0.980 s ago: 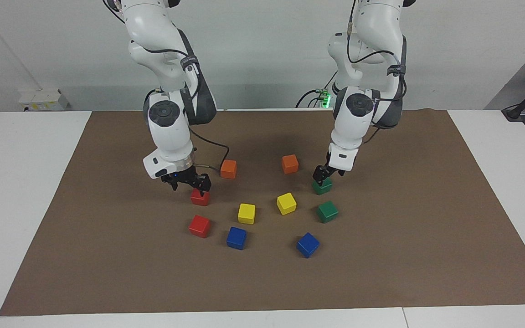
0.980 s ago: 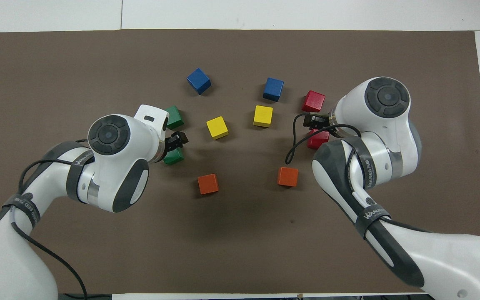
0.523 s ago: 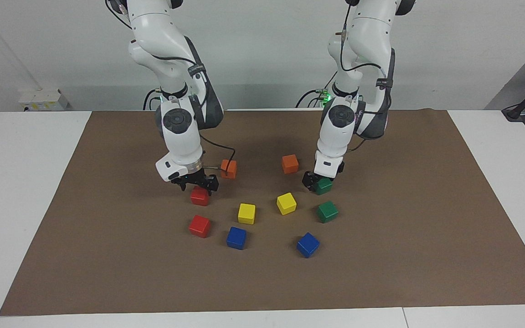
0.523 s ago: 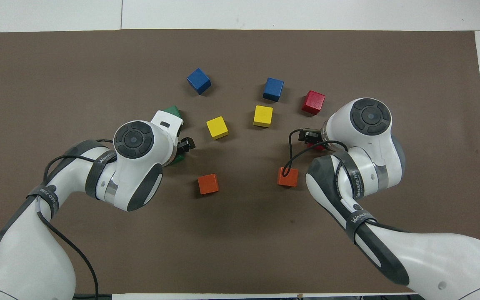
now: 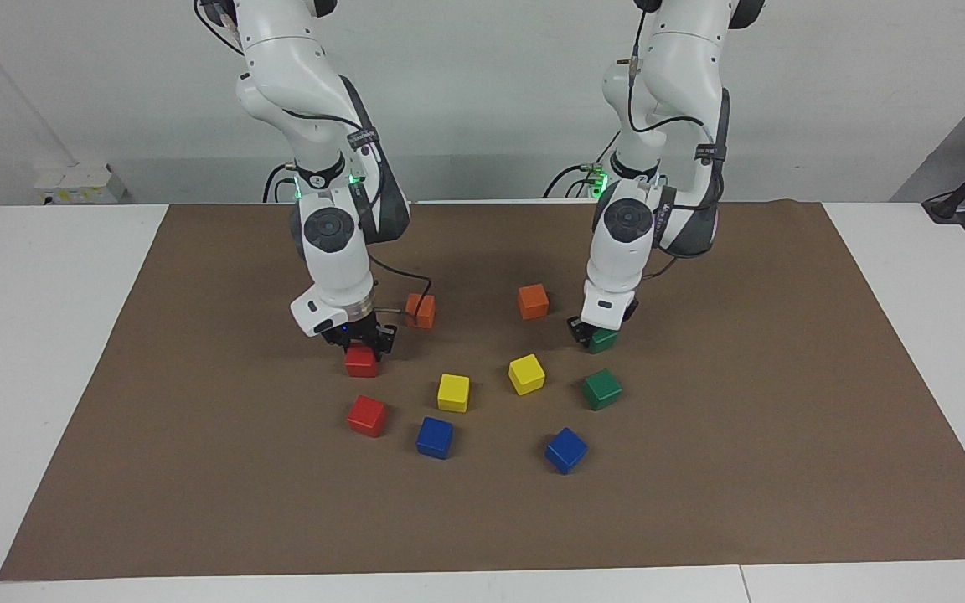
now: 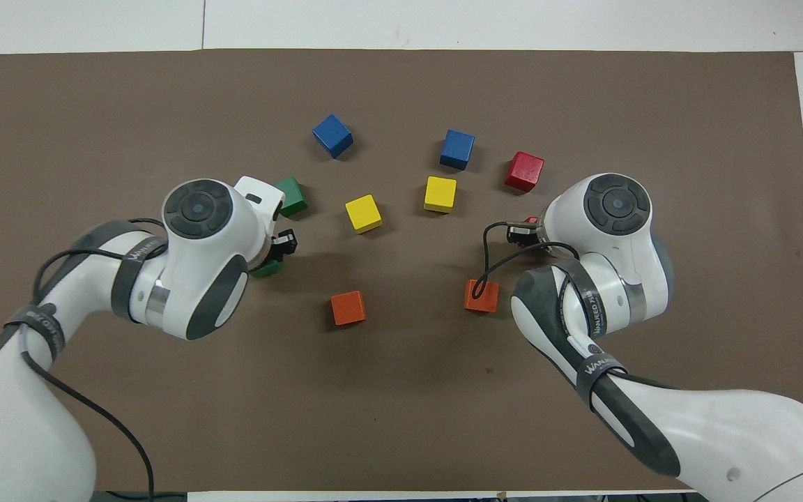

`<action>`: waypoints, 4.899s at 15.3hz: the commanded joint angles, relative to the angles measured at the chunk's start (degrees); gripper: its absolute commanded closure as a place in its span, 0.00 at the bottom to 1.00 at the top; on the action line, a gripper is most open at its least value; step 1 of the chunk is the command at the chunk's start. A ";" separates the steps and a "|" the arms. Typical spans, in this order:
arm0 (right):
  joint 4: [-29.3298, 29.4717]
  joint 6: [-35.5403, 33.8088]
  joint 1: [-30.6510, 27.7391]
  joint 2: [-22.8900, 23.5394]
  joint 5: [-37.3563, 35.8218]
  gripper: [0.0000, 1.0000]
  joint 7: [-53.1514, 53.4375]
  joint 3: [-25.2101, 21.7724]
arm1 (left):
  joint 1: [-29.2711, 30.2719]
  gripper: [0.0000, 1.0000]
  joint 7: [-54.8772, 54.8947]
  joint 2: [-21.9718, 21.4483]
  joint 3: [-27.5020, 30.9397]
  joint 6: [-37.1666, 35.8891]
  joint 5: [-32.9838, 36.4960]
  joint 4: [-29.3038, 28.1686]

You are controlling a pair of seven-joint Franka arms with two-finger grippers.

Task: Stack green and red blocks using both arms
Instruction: 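Set the green block near the table edge while the right gripper sets red, then reach the second green with the left gripper while the right gripper reaches red, then lift the second green with the left gripper while the right gripper lifts red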

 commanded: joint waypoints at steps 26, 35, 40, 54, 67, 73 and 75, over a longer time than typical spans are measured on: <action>-6.37 10.15 -25.95 -1.96 -0.13 0.78 -39.38 -0.42 | 9.28 0.00 7.31 9.35 -0.13 -7.08 -2.95 20.39; 9.86 -12.41 -20.26 -1.88 -3.36 0.00 -31.60 -0.51 | -0.23 0.00 -16.11 14.37 0.22 4.52 -2.25 18.99; 16.38 -12.79 -10.68 1.54 -4.61 0.00 -9.19 -0.15 | -0.84 0.00 -18.05 14.37 0.22 5.75 -2.25 18.46; 35.73 -15.52 -3.55 18.61 0.13 0.00 5.35 0.28 | -2.51 0.00 -21.56 14.45 0.13 10.84 -2.25 16.53; 28.61 -4.27 -2.22 18.52 -0.22 0.06 4.66 0.37 | -3.04 1.00 -21.22 13.05 0.05 0.61 6.52 15.89; 28.61 -4.44 -2.84 18.52 0.31 1.00 4.66 0.46 | 8.89 1.00 11.15 -0.21 -0.22 -13.65 1.71 12.83; 29.05 -5.57 -3.01 18.43 0.22 1.00 4.57 0.46 | 13.12 1.00 22.50 -0.93 -0.31 -14.72 1.44 12.75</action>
